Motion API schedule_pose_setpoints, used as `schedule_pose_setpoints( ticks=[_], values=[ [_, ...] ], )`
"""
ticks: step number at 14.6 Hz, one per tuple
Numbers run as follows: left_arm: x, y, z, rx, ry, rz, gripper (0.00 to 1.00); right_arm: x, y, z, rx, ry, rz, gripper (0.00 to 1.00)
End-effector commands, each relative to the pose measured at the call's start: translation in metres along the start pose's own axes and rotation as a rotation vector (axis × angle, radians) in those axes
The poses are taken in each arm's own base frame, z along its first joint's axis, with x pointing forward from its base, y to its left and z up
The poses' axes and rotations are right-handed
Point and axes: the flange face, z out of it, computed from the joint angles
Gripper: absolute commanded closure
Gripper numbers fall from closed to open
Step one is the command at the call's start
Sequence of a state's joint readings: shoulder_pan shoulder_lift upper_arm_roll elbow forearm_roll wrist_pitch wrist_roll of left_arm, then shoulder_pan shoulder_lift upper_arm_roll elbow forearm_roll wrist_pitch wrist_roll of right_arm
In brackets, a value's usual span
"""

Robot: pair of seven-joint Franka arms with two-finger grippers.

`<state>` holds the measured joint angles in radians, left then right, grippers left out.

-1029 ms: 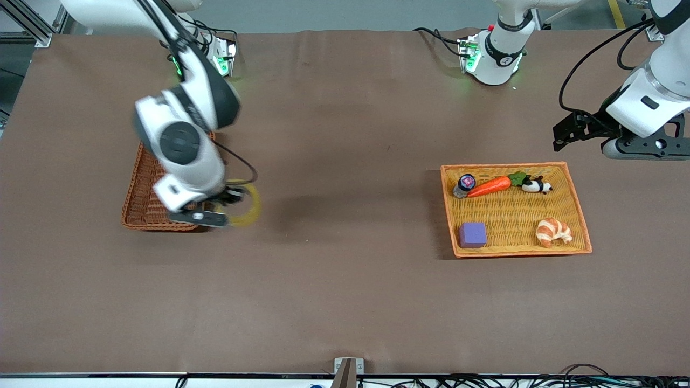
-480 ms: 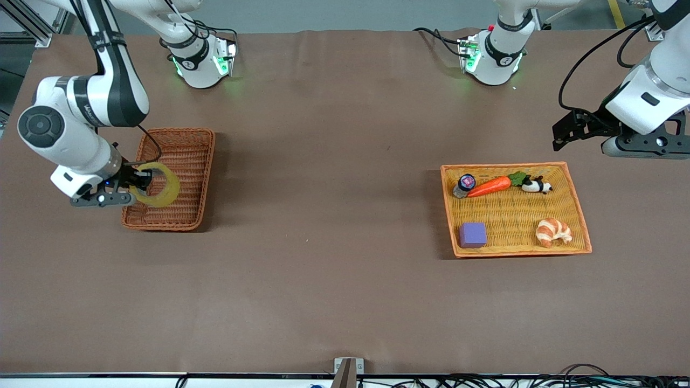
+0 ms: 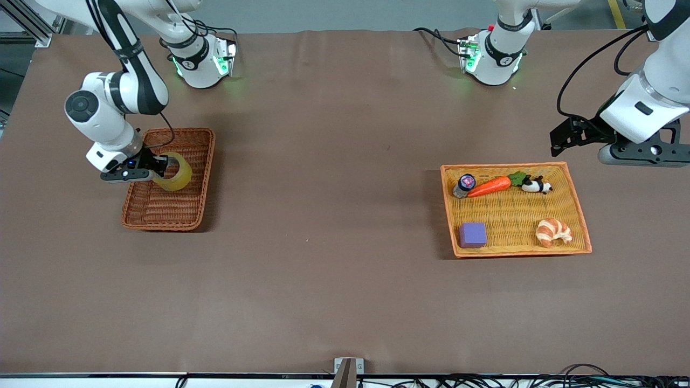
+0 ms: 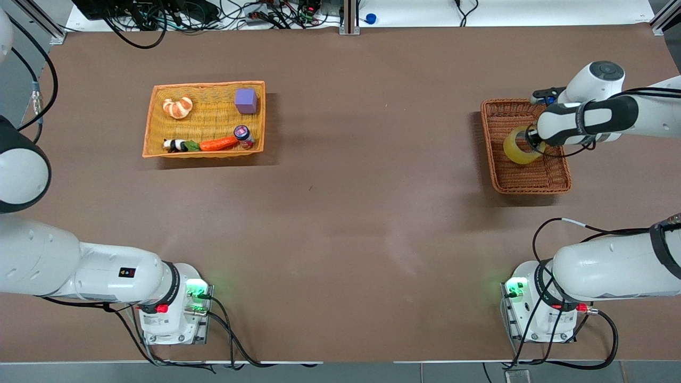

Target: Move tape to another basket

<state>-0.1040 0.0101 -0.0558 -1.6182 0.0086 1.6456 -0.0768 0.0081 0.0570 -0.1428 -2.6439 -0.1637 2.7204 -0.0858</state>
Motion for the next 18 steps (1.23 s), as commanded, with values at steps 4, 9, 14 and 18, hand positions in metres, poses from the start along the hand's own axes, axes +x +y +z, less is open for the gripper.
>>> schedule_pose_setpoints(
  ticks=[4,9,14,18],
  values=[
    [0.005,0.001,-0.003,0.016,0.002,0.004,0.0,0.004,0.002,0.019,0.004,-0.016,0.004,0.08],
    [0.006,0.001,-0.003,0.016,0.001,0.004,0.0,0.066,0.026,-0.084,-0.016,-0.077,0.04,0.0],
    [0.006,0.001,-0.003,0.018,0.003,0.004,0.0,0.123,0.04,-0.213,-0.038,-0.09,0.083,0.0],
    [0.006,0.001,-0.004,0.017,0.004,0.004,0.0,0.146,0.031,-0.314,0.019,-0.021,0.112,0.0]
  ],
)
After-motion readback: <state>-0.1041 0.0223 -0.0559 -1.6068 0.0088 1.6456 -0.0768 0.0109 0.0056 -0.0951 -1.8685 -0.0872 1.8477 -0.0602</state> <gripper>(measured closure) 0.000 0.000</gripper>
